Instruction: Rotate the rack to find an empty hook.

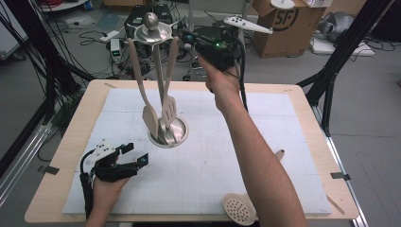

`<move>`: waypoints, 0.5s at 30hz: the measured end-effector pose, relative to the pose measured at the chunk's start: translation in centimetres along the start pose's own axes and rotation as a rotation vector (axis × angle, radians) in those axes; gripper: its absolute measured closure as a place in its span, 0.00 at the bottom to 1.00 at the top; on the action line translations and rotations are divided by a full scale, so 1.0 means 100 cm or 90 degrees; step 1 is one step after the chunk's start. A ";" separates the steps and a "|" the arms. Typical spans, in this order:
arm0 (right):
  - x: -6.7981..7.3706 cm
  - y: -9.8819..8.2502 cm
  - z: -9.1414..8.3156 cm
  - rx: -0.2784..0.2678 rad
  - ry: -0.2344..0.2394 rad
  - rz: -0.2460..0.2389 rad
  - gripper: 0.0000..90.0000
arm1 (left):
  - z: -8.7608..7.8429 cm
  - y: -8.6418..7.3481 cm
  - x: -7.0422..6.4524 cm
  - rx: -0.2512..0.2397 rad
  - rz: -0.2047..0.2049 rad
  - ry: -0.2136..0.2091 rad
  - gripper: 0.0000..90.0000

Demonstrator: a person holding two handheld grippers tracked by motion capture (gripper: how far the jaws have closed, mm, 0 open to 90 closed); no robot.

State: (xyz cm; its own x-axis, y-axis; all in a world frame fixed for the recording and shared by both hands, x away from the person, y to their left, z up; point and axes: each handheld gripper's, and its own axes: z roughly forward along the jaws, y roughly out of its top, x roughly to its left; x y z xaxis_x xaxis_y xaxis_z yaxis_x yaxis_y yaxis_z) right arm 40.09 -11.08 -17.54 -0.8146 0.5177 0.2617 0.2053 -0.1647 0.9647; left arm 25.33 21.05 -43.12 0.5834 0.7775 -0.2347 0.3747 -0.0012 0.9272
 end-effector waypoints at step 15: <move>0.008 -0.003 -0.004 0.000 0.005 -0.012 1.00 | 0.000 0.000 -0.001 0.004 0.006 0.003 0.25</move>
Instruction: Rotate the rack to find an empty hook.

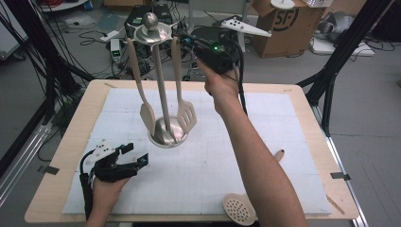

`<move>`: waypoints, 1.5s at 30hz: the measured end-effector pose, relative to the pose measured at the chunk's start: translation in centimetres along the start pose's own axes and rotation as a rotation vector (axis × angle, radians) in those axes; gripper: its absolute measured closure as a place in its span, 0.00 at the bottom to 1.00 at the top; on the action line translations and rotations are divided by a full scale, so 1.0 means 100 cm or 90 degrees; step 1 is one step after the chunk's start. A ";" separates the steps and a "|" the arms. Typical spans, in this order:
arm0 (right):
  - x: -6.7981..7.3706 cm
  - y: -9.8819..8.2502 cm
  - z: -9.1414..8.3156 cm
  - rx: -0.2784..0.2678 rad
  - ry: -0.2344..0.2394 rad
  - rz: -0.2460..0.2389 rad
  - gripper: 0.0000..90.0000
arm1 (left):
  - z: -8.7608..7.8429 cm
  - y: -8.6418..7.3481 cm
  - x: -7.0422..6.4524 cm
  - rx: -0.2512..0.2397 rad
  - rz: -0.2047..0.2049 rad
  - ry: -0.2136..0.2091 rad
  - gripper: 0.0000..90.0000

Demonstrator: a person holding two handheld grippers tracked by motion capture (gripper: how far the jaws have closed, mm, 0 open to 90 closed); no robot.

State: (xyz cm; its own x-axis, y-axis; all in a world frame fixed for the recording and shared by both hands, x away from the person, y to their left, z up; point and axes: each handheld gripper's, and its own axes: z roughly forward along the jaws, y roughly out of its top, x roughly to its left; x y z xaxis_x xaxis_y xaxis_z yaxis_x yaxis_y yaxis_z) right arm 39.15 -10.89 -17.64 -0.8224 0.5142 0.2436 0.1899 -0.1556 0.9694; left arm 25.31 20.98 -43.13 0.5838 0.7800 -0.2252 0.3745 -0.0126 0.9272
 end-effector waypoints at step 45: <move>0.057 -0.010 0.026 0.036 0.064 -0.074 1.00 | 0.002 -0.001 -0.001 0.001 0.000 -0.004 0.25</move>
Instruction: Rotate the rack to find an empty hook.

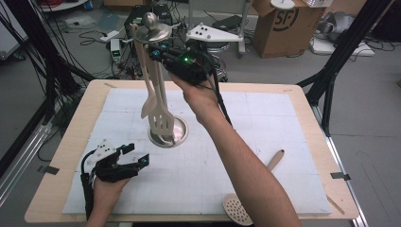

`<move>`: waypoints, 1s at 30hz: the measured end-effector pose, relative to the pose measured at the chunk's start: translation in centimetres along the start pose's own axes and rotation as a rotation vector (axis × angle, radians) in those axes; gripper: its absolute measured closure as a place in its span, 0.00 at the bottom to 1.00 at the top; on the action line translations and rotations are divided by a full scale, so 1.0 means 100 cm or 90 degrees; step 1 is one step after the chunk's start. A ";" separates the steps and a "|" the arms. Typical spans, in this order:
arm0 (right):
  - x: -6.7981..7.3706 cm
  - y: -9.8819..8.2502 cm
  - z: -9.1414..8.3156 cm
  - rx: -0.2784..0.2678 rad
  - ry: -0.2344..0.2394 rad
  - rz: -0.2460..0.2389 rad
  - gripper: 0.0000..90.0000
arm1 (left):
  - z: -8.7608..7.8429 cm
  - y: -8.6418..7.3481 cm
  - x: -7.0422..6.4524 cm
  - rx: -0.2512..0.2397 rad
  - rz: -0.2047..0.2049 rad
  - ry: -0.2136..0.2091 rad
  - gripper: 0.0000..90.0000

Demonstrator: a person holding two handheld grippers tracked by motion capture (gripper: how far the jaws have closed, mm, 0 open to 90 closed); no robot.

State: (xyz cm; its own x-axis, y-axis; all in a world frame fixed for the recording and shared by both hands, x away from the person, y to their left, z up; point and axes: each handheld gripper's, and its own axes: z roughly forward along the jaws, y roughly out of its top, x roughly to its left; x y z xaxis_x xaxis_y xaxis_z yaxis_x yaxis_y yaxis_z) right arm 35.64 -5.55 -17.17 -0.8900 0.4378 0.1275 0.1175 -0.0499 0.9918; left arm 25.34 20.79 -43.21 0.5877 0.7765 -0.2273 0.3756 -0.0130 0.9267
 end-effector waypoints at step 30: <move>-0.042 0.003 -0.035 -0.054 -0.051 0.043 1.00 | -0.001 0.000 0.001 0.002 -0.002 0.002 0.25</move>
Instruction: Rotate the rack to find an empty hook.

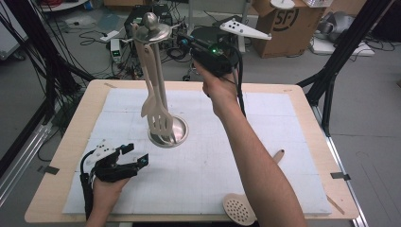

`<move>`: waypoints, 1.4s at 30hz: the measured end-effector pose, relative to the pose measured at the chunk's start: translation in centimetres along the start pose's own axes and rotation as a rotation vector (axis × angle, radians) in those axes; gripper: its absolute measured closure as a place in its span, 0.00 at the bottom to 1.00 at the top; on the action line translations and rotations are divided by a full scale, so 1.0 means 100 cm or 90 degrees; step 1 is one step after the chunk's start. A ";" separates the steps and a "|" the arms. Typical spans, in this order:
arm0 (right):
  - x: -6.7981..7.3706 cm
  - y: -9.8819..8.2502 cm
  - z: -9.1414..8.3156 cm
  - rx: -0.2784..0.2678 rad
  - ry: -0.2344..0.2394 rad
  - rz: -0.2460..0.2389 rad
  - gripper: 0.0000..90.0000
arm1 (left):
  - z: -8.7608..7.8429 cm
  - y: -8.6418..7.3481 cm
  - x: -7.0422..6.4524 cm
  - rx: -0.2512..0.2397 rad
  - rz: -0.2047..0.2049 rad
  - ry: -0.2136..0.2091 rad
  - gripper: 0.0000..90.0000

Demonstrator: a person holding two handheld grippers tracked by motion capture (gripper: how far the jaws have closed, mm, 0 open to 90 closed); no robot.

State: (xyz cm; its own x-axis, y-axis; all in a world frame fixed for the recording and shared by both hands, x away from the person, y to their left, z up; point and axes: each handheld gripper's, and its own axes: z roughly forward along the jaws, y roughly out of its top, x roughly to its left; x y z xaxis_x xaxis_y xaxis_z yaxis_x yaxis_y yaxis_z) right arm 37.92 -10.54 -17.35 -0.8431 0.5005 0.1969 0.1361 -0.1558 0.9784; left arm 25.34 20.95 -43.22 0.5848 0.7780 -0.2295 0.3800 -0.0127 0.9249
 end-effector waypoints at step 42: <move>0.042 -0.005 0.030 0.060 0.062 -0.056 1.00 | 0.002 0.000 -0.001 0.001 0.001 -0.002 0.25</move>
State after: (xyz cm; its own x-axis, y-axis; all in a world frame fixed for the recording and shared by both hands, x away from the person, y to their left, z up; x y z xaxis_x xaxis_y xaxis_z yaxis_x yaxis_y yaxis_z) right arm 35.81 -5.82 -16.85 -0.8998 0.4228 0.1075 0.1038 -0.0319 0.9941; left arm 25.38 20.74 -43.29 0.5874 0.7763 -0.2287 0.3795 -0.0147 0.9251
